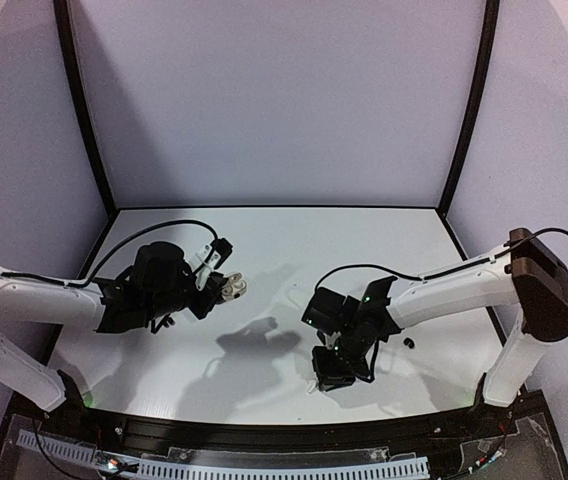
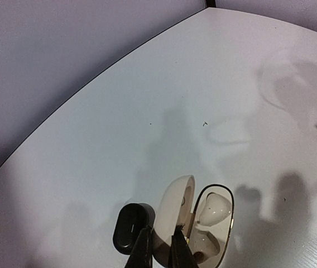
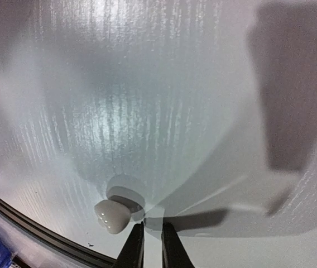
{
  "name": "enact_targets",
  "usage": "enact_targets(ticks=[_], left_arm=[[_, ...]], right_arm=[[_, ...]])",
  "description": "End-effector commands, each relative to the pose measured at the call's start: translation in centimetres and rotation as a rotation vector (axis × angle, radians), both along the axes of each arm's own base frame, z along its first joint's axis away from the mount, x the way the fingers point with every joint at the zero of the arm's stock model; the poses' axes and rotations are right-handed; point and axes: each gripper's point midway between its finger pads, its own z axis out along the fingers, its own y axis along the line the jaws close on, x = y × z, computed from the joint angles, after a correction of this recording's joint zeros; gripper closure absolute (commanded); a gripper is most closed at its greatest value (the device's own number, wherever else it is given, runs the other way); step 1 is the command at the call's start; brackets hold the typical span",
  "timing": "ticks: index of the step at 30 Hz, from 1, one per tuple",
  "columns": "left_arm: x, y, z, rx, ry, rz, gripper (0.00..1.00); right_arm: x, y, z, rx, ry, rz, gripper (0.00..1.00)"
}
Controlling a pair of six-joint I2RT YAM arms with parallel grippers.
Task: Insert the wireless bluetooth earbuds into the charging case
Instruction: Adjust the left earbud at the center of the board.
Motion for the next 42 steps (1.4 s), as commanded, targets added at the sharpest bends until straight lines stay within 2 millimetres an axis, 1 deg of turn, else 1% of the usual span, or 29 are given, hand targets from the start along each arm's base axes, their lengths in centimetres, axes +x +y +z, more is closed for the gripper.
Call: enact_targets(ticks=[1, 6, 10, 11, 14, 20, 24, 27, 32, 35, 39, 42], left_arm=[[0.2, 0.1, 1.5, -0.012, -0.016, 0.002, 0.99], [0.2, 0.2, 1.3, -0.011, -0.013, 0.004, 0.99], [0.2, 0.2, 1.4, -0.012, -0.013, 0.004, 0.99], [0.2, 0.2, 1.3, -0.011, -0.013, 0.004, 0.99], [0.2, 0.2, 1.2, -0.009, -0.012, 0.003, 0.99], [0.1, 0.2, 1.2, -0.01, -0.011, 0.004, 0.99], [0.1, 0.2, 1.1, -0.009, -0.009, 0.005, 0.99], [0.1, 0.2, 1.2, -0.008, -0.011, 0.003, 0.99], [0.1, 0.2, 1.1, -0.006, -0.01, 0.002, 0.99], [0.1, 0.2, 1.2, -0.011, -0.007, 0.001, 0.99], [0.1, 0.2, 1.0, -0.005, -0.007, 0.001, 0.99], [0.1, 0.2, 1.1, -0.003, -0.006, 0.0, 0.99]], right_arm=[[0.2, 0.6, -1.1, -0.014, -0.001, -0.032, 0.9], [0.2, 1.7, -0.8, 0.025, -0.008, -0.015, 0.9], [0.7, 2.7, 0.1, 0.057, -0.026, -0.003, 0.91], [1.0, 3.2, 0.5, 0.075, -0.038, 0.002, 0.91], [1.4, 4.0, 1.2, 0.095, -0.054, 0.018, 0.93], [1.4, 5.0, 1.7, 0.129, -0.06, 0.044, 0.94], [1.2, 5.5, 1.4, 0.14, -0.048, 0.062, 0.94], [1.0, 5.6, 1.0, 0.113, -0.045, 0.097, 0.92], [1.2, 5.4, 1.3, 0.091, -0.068, 0.14, 0.86], [1.2, 5.9, 1.5, 0.108, -0.073, 0.167, 0.84], [1.3, 6.7, 2.3, 0.149, -0.099, 0.203, 0.81], [1.5, 7.1, 3.3, 0.167, -0.133, 0.225, 0.78]])
